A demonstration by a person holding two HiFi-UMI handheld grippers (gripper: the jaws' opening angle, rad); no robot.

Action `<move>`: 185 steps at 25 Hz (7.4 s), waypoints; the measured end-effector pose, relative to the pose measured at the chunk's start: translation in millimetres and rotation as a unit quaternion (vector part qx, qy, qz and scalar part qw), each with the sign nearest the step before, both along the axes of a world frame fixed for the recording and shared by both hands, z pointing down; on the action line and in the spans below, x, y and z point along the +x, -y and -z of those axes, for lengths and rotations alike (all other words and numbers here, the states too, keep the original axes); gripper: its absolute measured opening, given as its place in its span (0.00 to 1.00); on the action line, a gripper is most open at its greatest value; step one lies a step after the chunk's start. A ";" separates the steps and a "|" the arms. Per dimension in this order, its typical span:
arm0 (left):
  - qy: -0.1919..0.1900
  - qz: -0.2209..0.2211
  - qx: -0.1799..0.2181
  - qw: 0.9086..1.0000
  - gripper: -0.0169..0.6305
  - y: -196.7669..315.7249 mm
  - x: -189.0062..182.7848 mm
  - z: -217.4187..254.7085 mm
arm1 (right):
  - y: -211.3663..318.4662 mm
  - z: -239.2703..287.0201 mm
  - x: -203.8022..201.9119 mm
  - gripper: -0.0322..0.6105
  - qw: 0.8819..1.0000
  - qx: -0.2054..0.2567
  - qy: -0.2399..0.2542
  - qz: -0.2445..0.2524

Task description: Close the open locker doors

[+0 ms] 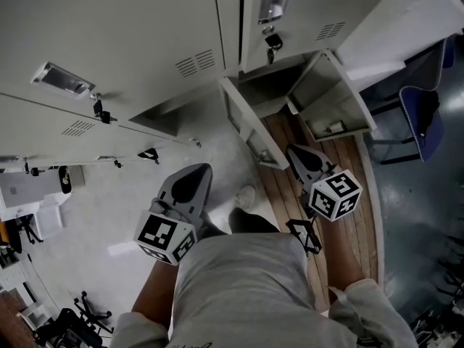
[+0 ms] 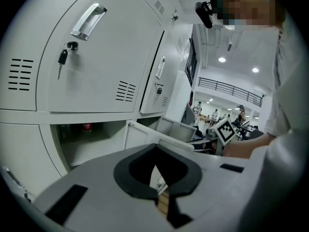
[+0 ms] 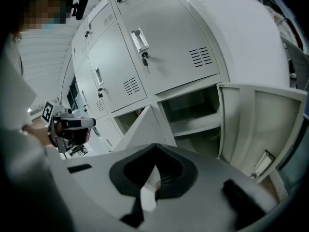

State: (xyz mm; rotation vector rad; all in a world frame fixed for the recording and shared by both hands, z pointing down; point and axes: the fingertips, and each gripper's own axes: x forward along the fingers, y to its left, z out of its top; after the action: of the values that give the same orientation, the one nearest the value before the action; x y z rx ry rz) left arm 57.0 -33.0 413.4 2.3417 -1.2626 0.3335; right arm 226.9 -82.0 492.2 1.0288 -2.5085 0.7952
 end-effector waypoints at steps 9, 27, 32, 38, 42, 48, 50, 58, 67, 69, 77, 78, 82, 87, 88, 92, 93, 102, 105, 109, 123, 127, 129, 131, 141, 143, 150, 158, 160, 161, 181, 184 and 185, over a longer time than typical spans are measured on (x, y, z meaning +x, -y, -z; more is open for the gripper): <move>0.005 0.023 -0.007 1.000 0.05 -14.3 -23.4 -4.6 | -10.9 -4.4 -13.0 0.09 1.000 -0.006 -0.002 0.011; 0.011 0.023 -0.001 1.000 0.05 -16.3 -87.3 2.1 | -38.9 5.7 -108.1 0.09 0.998 -0.004 0.000 0.065; 0.006 0.018 0.000 1.000 0.05 -9.8 -109.5 3.6 | -38.8 9.6 -139.1 0.09 0.997 -0.003 -0.001 0.073; 0.005 0.015 0.002 1.000 0.05 -2.8 -137.2 5.6 | -34.8 11.1 -174.2 0.09 0.997 -0.003 -0.002 0.080; 0.006 0.011 0.003 1.000 0.05 -0.8 -153.5 7.2 | -30.0 12.1 -194.8 0.09 0.997 -0.001 -0.003 0.083; 0.007 0.012 0.005 1.000 0.05 -1.2 -183.4 9.2 | -22.6 11.9 -222.4 0.09 0.997 0.004 -0.006 0.080; 0.008 0.013 0.006 1.000 0.05 0.1 -193.8 9.8 | -19.0 11.8 -230.1 0.09 0.997 0.006 -0.007 0.074; 0.004 0.003 0.011 1.000 0.05 4.2 -220.7 10.5 | -5.6 10.0 -255.8 0.09 0.998 0.010 -0.014 0.052; 0.010 -0.011 0.013 1.000 0.05 9.3 -251.6 9.1 | 15.4 9.0 -286.4 0.09 0.999 0.018 -0.007 0.030; 0.010 -0.012 0.013 1.000 0.05 11.1 -259.4 8.8 | 19.1 8.8 -293.2 0.09 0.999 0.020 -0.006 0.026; 0.011 -0.026 0.011 1.000 0.05 13.4 -267.9 5.1 | 33.1 4.1 -304.6 0.09 1.000 0.018 -0.006 0.013; 0.011 -0.027 0.011 1.000 0.05 12.7 -268.7 4.6 | 34.6 3.4 -306.1 0.09 1.000 0.018 -0.006 0.012; 0.009 -0.033 0.006 0.999 0.05 9.0 -271.0 2.3 | 40.9 1.1 -311.6 0.09 1.000 0.017 -0.004 0.008; 0.008 -0.034 0.003 0.999 0.05 4.7 -275.2 1.5 | 49.8 -0.7 -318.5 0.09 1.000 0.018 -0.002 0.002; 0.008 -0.033 0.003 0.999 0.05 4.5 -276.3 1.6 | 51.8 -1.2 -320.0 0.09 1.000 0.018 -0.001 0.001; 0.008 -0.029 0.005 1.000 0.05 4.8 -281.4 2.3 | 60.0 -2.7 -324.6 0.09 1.000 0.018 0.001 -0.003; 0.008 -0.028 0.005 1.000 0.05 4.5 -282.5 2.3 | 61.5 -3.1 -325.3 0.09 1.000 0.018 0.002 -0.004; 0.007 -0.024 0.001 1.000 0.05 1.6 -289.2 0.1 | 72.6 -4.2 -331.0 0.09 1.000 0.015 0.003 -0.013; 0.007 -0.025 0.001 1.000 0.05 1.7 -289.5 -0.1 | 73.1 -4.3 -330.7 0.09 1.000 0.015 0.002 -0.013; 0.007 -0.030 0.001 1.000 0.05 1.5 -287.2 -0.8 | 73.2 -4.3 -331.5 0.09 1.000 0.017 0.000 -0.012; -0.008 -0.106 0.008 0.994 0.05 4.4 -238.1 0.6 | 34.7 12.4 -283.2 0.09 0.998 0.026 -0.011 -0.056; -0.012 -0.153 0.013 0.988 0.05 5.7 -203.3 2.2 | 17.2 27.4 -246.3 0.09 0.995 0.038 -0.010 -0.092; -0.012 -0.175 0.015 0.984 0.05 6.4 -184.9 3.1 | 9.1 32.0 -224.7 0.09 0.993 0.041 -0.009 -0.114; -0.012 -0.190 0.016 0.982 0.05 5.5 -165.7 4.7 | 0.6 34.1 -202.3 0.09 0.991 0.041 -0.008 -0.130; -0.022 -0.233 0.013 0.972 0.05 4.3 -45.2 10.4 | -25.8 42.8 -72.7 0.09 0.982 0.037 -0.011 -0.187; -0.024 -0.233 0.015 0.972 0.05 7.1 -19.2 13.4 | -27.1 46.3 -44.0 0.09 0.981 0.038 -0.013 -0.192; -0.025 -0.230 0.021 0.973 0.05 19.2 61.6 19.5 | -24.7 55.3 57.9 0.09 0.976 0.044 -0.020 -0.214; -0.028 -0.227 0.025 0.973 0.05 29.9 138.7 16.9 | -14.8 50.9 159.6 0.09 0.970 0.044 -0.029 -0.237; -0.028 -0.224 0.023 0.974 0.05 33.1 153.4 14.4 | -11.0 48.5 180.7 0.09 0.969 0.042 -0.032 -0.240; -0.028 -0.222 0.023 0.974 0.05 34.9 159.9 13.2 | -8.6 47.2 190.5 0.09 0.969 0.041 -0.033 -0.242; -0.001 -0.186 0.014 0.982 0.05 71.5 189.5 8.5 | 62.9 9.6 275.9 0.09 0.966 0.022 -0.045 -0.254; 0.003 -0.178 0.013 0.984 0.05 76.2 183.8 8.6 | 70.7 3.7 278.9 0.09 0.966 0.016 -0.045 -0.254; 0.004 -0.175 0.013 0.984 0.05 77.3 182.0 8.4 | 72.7 1.9 279.0 0.09 0.966 0.015 -0.046 -0.253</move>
State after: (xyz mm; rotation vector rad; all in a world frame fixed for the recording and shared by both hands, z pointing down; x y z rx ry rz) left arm 239.1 -110.3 405.0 2.5844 -0.8560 0.4395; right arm 505.9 -154.7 490.3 1.7097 -2.2062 0.8165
